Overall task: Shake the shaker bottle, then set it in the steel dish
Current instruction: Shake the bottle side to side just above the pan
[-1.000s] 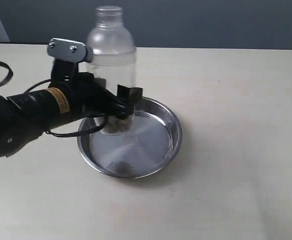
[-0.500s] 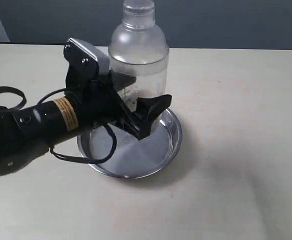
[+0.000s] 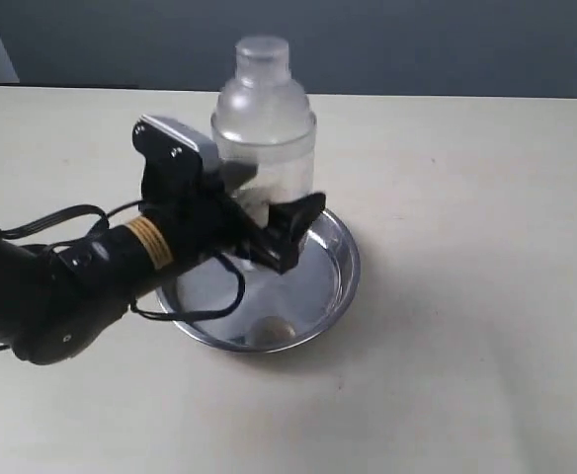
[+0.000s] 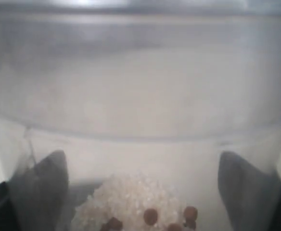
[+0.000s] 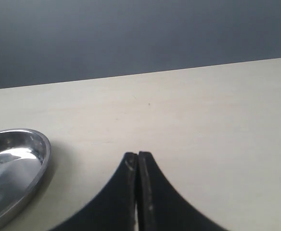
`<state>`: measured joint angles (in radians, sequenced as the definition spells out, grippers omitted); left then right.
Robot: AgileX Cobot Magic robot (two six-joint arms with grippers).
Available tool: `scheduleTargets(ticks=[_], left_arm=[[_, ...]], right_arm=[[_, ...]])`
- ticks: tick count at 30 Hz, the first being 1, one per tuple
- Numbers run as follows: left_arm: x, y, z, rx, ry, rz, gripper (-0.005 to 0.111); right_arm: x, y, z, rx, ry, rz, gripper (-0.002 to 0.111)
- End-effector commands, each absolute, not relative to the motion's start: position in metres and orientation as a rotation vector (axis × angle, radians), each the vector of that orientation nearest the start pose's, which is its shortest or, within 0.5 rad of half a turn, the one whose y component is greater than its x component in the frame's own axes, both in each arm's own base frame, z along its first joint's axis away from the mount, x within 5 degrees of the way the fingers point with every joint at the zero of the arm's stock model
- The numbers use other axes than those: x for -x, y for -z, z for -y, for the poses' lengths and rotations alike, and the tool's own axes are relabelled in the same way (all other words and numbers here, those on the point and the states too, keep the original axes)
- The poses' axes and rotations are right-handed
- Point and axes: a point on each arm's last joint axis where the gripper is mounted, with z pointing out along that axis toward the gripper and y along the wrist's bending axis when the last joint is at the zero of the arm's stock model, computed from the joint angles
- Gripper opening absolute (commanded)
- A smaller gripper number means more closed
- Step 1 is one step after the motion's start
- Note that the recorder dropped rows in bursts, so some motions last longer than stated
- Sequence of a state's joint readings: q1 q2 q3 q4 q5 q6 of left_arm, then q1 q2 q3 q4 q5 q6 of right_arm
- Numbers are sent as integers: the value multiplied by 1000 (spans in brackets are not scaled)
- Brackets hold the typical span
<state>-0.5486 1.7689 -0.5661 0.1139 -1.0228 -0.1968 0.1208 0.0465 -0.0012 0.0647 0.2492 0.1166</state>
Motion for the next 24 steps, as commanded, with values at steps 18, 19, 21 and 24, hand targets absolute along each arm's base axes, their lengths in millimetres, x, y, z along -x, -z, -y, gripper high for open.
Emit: scheduleTargets(ticks=[18, 19, 21, 24], left_arm=[[-272, -168, 161, -459, 599, -1637, 0], [-274, -167, 162, -449, 609, -1610, 0], [-278, -157, 163, -427, 609, -1617, 0], [-281, -140, 164, -416, 619, -1664, 0]], right_arm=[[-58, -189, -8, -42, -226, -1776, -1], [-58, -189, -8, -42, -226, -1776, -1], [-58, -189, -8, -42, -226, -1776, -1], [-58, -189, -8, -42, -226, -1776, -1]])
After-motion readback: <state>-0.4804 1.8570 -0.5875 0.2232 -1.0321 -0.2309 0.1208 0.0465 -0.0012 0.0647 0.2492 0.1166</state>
